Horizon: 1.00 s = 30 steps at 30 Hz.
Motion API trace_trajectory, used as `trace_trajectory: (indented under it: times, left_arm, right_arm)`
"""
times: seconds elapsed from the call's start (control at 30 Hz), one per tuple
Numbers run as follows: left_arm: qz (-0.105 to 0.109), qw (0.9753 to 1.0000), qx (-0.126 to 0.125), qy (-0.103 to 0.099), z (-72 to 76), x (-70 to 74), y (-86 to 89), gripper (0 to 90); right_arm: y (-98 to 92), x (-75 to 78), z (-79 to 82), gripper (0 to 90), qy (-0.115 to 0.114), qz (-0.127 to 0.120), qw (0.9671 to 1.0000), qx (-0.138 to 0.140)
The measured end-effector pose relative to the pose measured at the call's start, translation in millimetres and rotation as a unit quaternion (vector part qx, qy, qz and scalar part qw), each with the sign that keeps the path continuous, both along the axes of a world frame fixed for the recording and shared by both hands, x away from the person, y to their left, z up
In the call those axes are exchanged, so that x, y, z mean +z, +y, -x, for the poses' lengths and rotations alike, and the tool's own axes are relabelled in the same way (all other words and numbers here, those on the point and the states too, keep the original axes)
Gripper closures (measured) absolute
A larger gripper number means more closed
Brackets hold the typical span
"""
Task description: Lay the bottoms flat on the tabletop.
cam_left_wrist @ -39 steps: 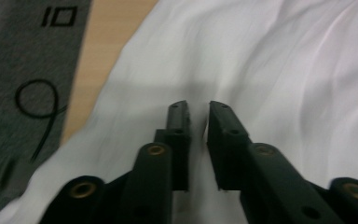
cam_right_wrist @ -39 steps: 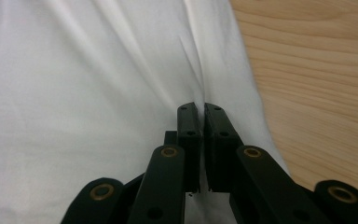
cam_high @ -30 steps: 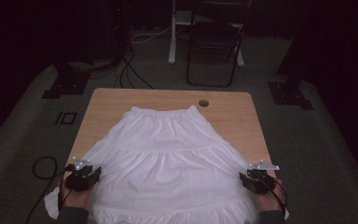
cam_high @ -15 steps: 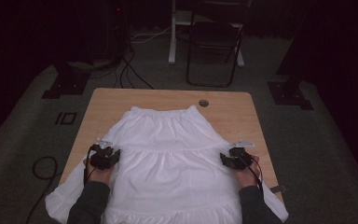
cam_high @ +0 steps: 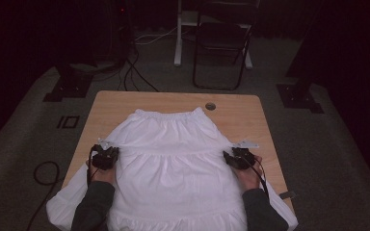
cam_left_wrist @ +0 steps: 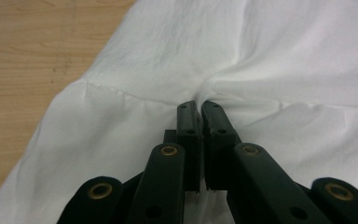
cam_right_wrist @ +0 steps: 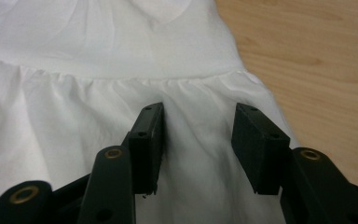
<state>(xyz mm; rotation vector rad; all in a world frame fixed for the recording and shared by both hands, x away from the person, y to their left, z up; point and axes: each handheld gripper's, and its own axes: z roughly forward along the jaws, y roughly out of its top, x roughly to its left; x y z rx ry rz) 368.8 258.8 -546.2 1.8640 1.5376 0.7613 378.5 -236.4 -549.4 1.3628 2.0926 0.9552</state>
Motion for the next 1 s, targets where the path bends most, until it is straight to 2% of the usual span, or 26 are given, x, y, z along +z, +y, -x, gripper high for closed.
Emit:
trace_trajectory:
  times: [0.17, 0.3, 0.5, 0.6, 0.67, 0.7, 0.73, 0.9, 0.93, 1.0]
  left_arm:
    - [0.013, 0.9998, 0.014, 0.002, -11.4, 0.3, 6.4, 86.9]
    - [0.001, 0.9998, 0.019, 0.000, -19.1, 0.4, 7.5, 86.9]
    - [0.001, 0.9996, 0.027, 0.000, -27.2, 0.6, 12.6, 86.9]
    - [-0.007, 0.9994, 0.035, 0.001, -34.8, 1.0, 13.1, 86.9]
    - [-0.007, 0.9994, 0.035, 0.001, -34.8, 1.0, 13.1, 87.0]
    - [-0.006, 0.9993, 0.037, 0.006, -39.8, 1.9, 12.9, 87.0]
    - [-0.005, 0.9992, 0.037, 0.009, -42.1, 2.6, 13.0, 87.1]
    - [0.000, 0.9989, 0.042, 0.020, -51.8, 4.7, 9.6, 87.1]
    - [-0.001, 0.9988, 0.045, 0.019, -52.8, 4.7, 7.4, 87.1]
    - [-0.024, 0.9985, 0.047, 0.014, -53.7, 3.9, -1.7, 87.3]
  right_arm:
    - [1.6, 0.2, -13.9, 54.0, -0.001, 0.000, 1.0000, 0.005]
    - [4.0, 0.7, -25.1, 54.1, 0.001, 0.001, 1.0000, 0.009]
    - [10.7, 1.5, -42.0, 54.2, 0.003, 0.002, 0.9999, 0.016]
    - [11.8, 1.9, -50.9, 54.3, 0.004, 0.003, 0.9997, 0.022]
    - [12.1, 1.9, -54.2, 54.3, 0.004, 0.003, 0.9998, 0.021]
    - [12.1, 1.9, -54.2, 54.7, 0.004, 0.003, 0.9998, 0.021]
    - [12.9, 2.4, -61.1, 55.3, 0.005, 0.004, 0.9999, 0.015]
    - [9.9, 3.1, -73.9, 56.3, 0.007, 0.005, 1.0000, 0.001]
    - [8.3, 2.9, -75.7, 56.6, 0.006, 0.006, 1.0000, 0.000]
    - [4.8, 3.1, -77.5, 57.4, 0.007, 0.005, 1.0000, -0.003]
